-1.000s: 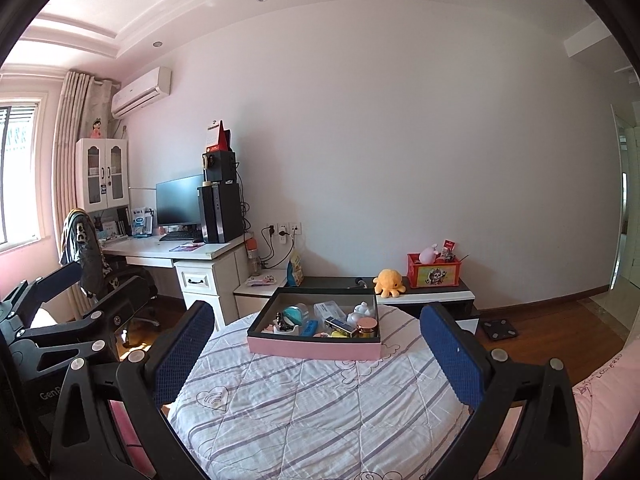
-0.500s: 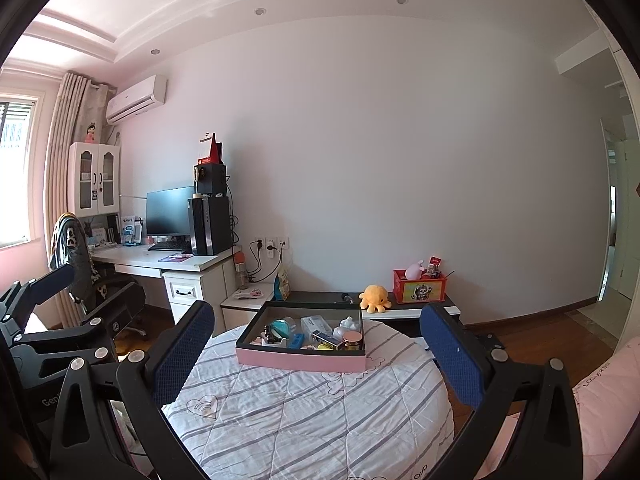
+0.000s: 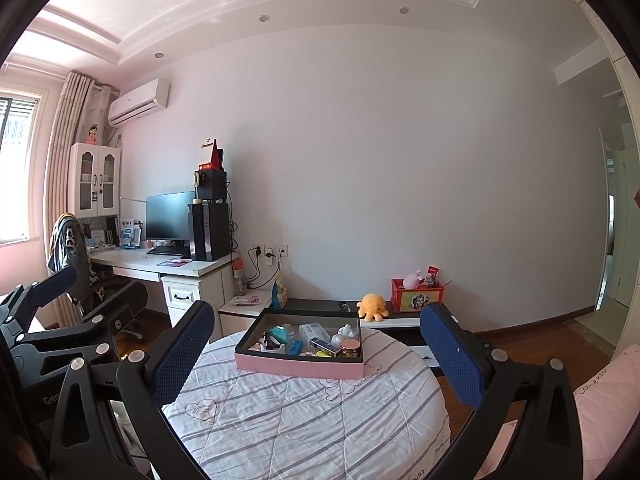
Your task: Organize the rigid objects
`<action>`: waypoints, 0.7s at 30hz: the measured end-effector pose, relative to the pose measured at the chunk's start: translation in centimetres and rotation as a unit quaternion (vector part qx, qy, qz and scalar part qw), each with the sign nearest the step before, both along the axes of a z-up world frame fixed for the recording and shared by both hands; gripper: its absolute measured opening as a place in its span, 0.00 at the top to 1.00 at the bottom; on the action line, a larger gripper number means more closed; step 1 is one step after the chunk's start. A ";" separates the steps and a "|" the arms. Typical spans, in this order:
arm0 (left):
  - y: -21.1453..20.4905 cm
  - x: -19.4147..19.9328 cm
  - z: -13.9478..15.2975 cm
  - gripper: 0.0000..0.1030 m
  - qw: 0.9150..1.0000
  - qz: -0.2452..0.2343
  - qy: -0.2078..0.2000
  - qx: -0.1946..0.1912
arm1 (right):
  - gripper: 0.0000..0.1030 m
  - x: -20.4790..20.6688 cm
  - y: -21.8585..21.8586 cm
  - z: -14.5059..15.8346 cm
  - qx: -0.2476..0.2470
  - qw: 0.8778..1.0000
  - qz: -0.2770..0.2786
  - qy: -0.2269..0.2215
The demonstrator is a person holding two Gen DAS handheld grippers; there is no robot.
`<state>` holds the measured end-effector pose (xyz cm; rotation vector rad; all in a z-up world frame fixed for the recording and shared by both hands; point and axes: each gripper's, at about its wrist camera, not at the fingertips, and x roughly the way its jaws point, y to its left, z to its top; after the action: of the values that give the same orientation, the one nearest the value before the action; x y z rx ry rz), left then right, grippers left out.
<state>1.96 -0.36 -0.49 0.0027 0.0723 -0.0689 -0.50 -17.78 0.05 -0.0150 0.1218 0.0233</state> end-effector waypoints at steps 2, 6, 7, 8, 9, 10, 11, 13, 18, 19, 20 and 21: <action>0.0 0.0 0.0 0.00 1.000 0.002 -0.003 0.000 | 0.00 0.0 0.0 0.1 -0.001 1.000 0.001 -0.001; -0.2 0.0 -0.1 0.00 1.000 0.002 -0.004 0.001 | 0.00 -0.1 0.1 0.1 0.000 1.000 0.000 -0.001; -0.2 -0.1 -0.1 0.00 1.000 0.002 -0.003 0.001 | 0.00 0.0 0.0 0.1 0.000 1.000 0.000 -0.001; -0.2 0.0 -0.1 0.00 1.000 0.003 -0.003 0.001 | 0.00 -0.1 0.0 0.2 0.000 1.000 0.000 -0.001; -0.2 0.0 -0.1 0.00 1.000 0.003 -0.004 0.002 | 0.00 -0.1 0.0 0.1 0.000 1.000 0.000 -0.001; -0.3 0.0 -0.2 0.00 1.000 0.005 -0.004 0.003 | 0.00 -0.1 0.1 0.2 0.000 1.000 0.000 0.000; -0.3 0.0 -0.2 0.00 1.000 0.005 -0.004 0.004 | 0.00 -0.1 0.1 0.2 0.000 1.000 0.000 0.001; -0.3 0.0 -0.2 0.00 1.000 0.004 -0.004 0.004 | 0.00 -0.1 0.1 0.3 0.000 1.000 0.000 0.001; -0.3 0.0 -0.2 0.00 1.000 0.005 -0.003 0.004 | 0.00 0.0 0.1 0.3 0.000 1.000 0.000 0.002; -0.4 0.0 -0.2 0.00 1.000 0.006 -0.004 0.004 | 0.00 0.0 0.0 0.3 0.000 1.000 0.000 0.002; -0.3 0.0 -0.2 0.00 1.000 0.005 -0.004 0.004 | 0.00 0.1 0.0 0.3 0.001 1.000 0.001 0.003; -0.3 0.0 -0.2 0.00 1.000 0.005 -0.003 0.004 | 0.00 0.2 0.0 0.3 0.001 1.000 0.001 0.003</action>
<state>1.98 -0.70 -0.66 0.0109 0.0666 -0.0585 -0.34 -17.82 0.39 -0.0136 0.1277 0.0245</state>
